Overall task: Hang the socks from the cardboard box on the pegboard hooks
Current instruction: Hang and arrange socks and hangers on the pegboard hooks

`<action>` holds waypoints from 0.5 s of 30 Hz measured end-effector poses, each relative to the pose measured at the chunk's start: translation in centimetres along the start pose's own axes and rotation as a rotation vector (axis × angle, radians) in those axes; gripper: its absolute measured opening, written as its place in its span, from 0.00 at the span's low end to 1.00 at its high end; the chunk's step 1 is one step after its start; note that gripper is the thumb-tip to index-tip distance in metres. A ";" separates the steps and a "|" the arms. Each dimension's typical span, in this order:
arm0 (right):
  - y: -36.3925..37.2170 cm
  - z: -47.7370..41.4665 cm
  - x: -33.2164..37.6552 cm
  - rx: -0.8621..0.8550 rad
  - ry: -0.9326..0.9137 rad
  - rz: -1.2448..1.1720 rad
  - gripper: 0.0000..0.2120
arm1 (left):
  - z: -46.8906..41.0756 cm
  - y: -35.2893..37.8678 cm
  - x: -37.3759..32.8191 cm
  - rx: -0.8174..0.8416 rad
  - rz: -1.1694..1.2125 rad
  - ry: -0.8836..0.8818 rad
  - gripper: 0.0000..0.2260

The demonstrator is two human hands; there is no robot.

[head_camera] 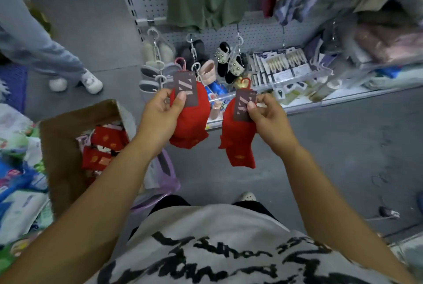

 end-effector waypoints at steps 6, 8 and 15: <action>-13.3 -1.1 0.6 -0.112 -0.035 -0.032 0.06 | -2.2 12.7 -3.0 0.089 0.011 0.012 0.06; -17.8 -1.6 0.9 -0.153 -0.051 -0.055 0.05 | -2.9 17.2 -4.0 0.116 0.035 0.023 0.06; -31.0 -2.9 3.4 -0.294 -0.125 -0.043 0.09 | -5.3 28.5 -8.9 0.117 0.053 0.107 0.06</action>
Point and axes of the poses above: each hand's wrist, its own z-axis away from the middle knuckle, its own y-axis out of the palm, x = y × z, the point moved 6 cm from there along -z, towards the middle knuckle, and after that the axes turned 7 degrees about -z, right-handed, at the moved point
